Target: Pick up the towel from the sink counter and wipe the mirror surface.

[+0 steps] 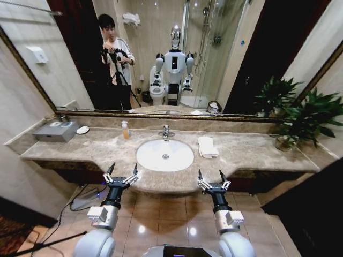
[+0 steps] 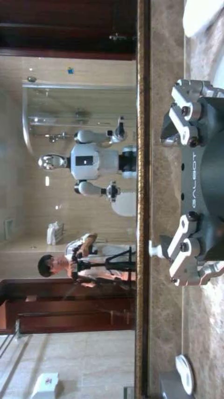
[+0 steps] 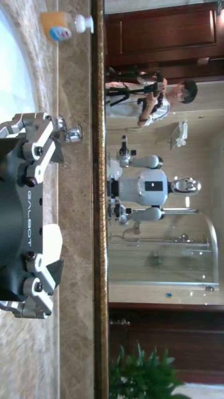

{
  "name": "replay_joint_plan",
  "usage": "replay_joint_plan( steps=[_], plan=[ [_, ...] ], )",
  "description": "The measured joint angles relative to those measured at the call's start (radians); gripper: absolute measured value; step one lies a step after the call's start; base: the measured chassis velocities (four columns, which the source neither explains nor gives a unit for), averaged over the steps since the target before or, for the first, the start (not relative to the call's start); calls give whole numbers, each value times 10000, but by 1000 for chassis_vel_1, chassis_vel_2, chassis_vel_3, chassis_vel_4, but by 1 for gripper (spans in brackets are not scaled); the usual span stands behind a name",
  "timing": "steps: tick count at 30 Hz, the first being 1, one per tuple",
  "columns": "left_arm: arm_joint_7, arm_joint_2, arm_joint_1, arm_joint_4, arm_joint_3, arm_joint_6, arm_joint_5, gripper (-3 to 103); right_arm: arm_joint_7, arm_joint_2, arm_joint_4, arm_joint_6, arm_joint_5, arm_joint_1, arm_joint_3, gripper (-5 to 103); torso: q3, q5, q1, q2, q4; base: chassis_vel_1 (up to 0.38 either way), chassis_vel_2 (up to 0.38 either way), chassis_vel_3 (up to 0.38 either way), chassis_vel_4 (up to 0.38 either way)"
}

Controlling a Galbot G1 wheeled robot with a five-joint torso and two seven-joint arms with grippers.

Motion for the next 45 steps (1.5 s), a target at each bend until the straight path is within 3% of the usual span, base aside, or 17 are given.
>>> replay_joint_plan(
  steps=[9, 11, 14, 16, 18, 21, 24, 29, 33, 41, 45],
  plan=[
    [1, -1, -1, 0, 0, 0, 0, 100, 425, -52, 175, -639, 141, 316, -330, 100, 3, 1, 9, -3, 0, -197, 178, 180, -172],
    [0, 0, -2, 0, 0, 0, 0, 100, 557, -126, 105, -936, 184, 674, -382, 100, 2, 0, 7, -2, -1, -99, 73, 37, -20],
    [0, 0, 1, 0, 0, 0, 0, 100, 1065, -443, -409, -2074, 614, 2168, -434, 100, -1, 1, -6, 0, 2, 14, -6, -17, 1],
    [1, 0, 2, 0, 0, 0, 0, 100, 1094, -502, -531, -2201, 705, 2392, -411, 100, -2, 1, -8, 2, 4, 52, -17, -51, 18],
    [2, -1, 4, 0, 0, 0, 0, 100, 1181, -899, -1225, -2821, 1345, 3495, -279, 100, -2, 1, -11, 3, 4, 72, -45, -49, 38],
    [0, 0, 4, 1, 0, 0, 0, 100, 1196, -1127, -1549, -3056, 1635, 3999, -244, 100, -2, 3, -10, 3, 3, 51, -35, -35, 35],
    [0, 0, 0, 0, 0, 0, 0, 100, 1133, -1517, -1893, -4250, 2450, 5129, -64, 100, 1, 3, -1, 1, -2, 0, 0, 0, 0],
    [1, 0, 0, 0, 0, 0, 0, 100, 1130, -2037, -2277, -4676, 3161, 5788, -76, 100, 1, 2, 2, 1, 1, 0, 0, 0, 0],
    [0, 0, 0, 0, 0, 0, 0, 100, 1229, -2876, -2921, -5542, 4588, 6632, -214, 100, 1, 3, 0, 1, 0, 0, 0, 0, 0],
    [0, 0, 0, 0, 0, 0, 0, 100, 1260, -3491, -3697, -6005, 4995, 7025, -528, 100, 1, 3, -1, 1, 1, 0, 0, 0, 0],
    [0, 0, 0, 0, 0, 0, -1, 100, 801, -3731, -4568, -6146, 5088, 7300, -636, 100, 0, 2, -1, 1, -3, 0, 0, 0, 0]
  ],
)
